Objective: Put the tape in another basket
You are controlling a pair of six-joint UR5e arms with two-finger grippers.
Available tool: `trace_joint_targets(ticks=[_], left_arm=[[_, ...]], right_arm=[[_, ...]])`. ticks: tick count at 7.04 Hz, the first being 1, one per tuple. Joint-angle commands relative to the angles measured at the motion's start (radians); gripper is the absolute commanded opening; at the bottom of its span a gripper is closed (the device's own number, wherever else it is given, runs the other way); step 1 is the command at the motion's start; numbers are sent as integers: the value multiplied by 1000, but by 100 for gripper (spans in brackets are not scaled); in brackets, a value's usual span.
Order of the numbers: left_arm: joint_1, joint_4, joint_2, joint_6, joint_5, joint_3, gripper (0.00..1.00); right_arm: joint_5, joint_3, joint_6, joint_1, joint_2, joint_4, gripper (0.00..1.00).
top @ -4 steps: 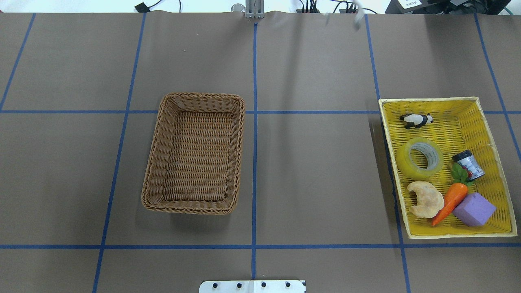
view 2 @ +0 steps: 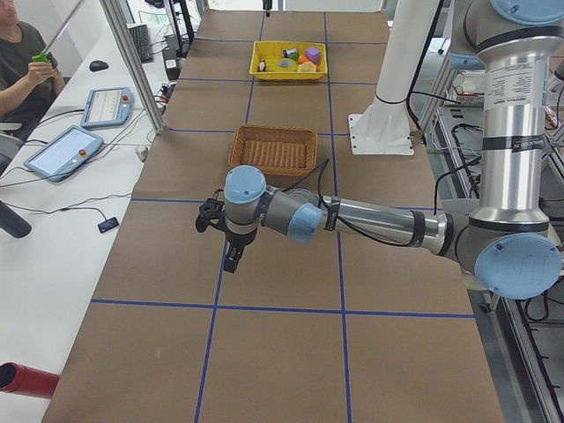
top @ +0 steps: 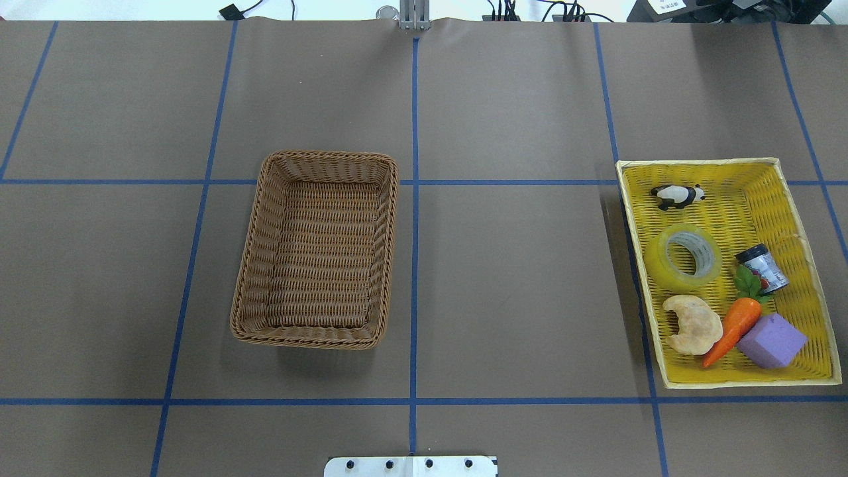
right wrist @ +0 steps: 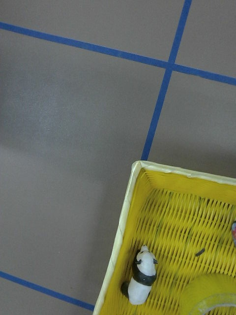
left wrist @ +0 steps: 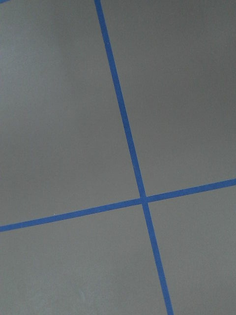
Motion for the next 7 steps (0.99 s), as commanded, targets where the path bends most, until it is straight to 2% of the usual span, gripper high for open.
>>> trace_joint_targets(ticks=[1,7], left_arm=[[0,-5,1,-2,0,-1,99],[0,-5,1,-5,0,-4,99]], right_arm=[[0,-4,0,0,-1,1,100],[-17,-5,-2,-28,1,5,100]])
